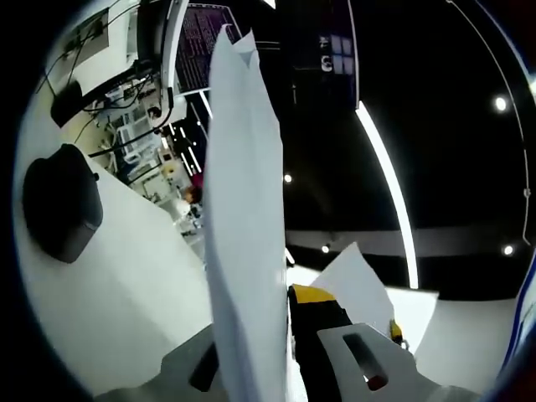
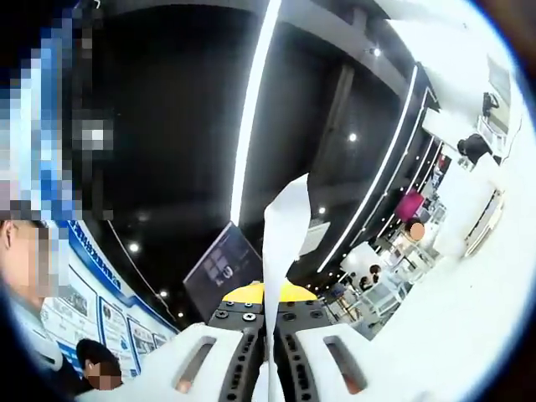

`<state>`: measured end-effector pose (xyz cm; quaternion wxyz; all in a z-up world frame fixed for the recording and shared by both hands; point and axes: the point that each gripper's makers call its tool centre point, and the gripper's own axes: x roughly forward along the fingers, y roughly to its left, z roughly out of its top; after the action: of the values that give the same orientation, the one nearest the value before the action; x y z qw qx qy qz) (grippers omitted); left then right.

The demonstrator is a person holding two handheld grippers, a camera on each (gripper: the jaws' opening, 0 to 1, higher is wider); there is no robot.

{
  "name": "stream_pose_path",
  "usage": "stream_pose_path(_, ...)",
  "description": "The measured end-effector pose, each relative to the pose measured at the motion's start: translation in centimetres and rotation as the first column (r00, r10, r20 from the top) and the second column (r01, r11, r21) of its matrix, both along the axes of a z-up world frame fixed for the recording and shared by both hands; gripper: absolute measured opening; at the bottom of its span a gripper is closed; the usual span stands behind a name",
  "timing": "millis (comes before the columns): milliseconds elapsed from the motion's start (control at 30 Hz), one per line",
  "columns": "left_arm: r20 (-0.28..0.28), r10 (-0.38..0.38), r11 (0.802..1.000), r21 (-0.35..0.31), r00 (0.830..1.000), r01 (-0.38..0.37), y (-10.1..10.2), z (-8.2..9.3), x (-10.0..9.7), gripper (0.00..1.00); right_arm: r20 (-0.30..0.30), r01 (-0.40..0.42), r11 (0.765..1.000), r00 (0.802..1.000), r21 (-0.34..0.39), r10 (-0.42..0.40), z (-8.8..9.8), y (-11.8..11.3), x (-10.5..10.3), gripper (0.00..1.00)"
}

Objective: Organize the stack of printing papers by aligning and flattening the scattered papers on the table

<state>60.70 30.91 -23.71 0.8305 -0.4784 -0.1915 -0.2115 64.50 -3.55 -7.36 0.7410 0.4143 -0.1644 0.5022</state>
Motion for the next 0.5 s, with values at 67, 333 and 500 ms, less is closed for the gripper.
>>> stream_pose_path(67, 0.0, 0.0, 1.0, -0.001, 1.0, 0.0, 0.0, 0.0, 0.0, 0.06, -0.003, -0.011, 1.0, 1.0, 0.019, 0.011, 0.2, 0.1, -0.3, 0.0)
stream_pose_path(333, 0.001, 0.0, 1.0, -0.001, 1.0, 0.0, 0.0, 0.0, 0.0, 0.06, -0.001, -0.027, 0.998, 1.0, 0.048, 0.028, 0.8, 0.9, -1.4, 0.0)
stream_pose_path(500, 0.001, 0.0, 1.0, -0.002, 1.0, 0.0, 0.0, 0.0, 0.0, 0.07, 0.002, -0.042, 0.998, 0.999, 0.053, 0.042, 1.1, 1.0, -0.9, 0.0)
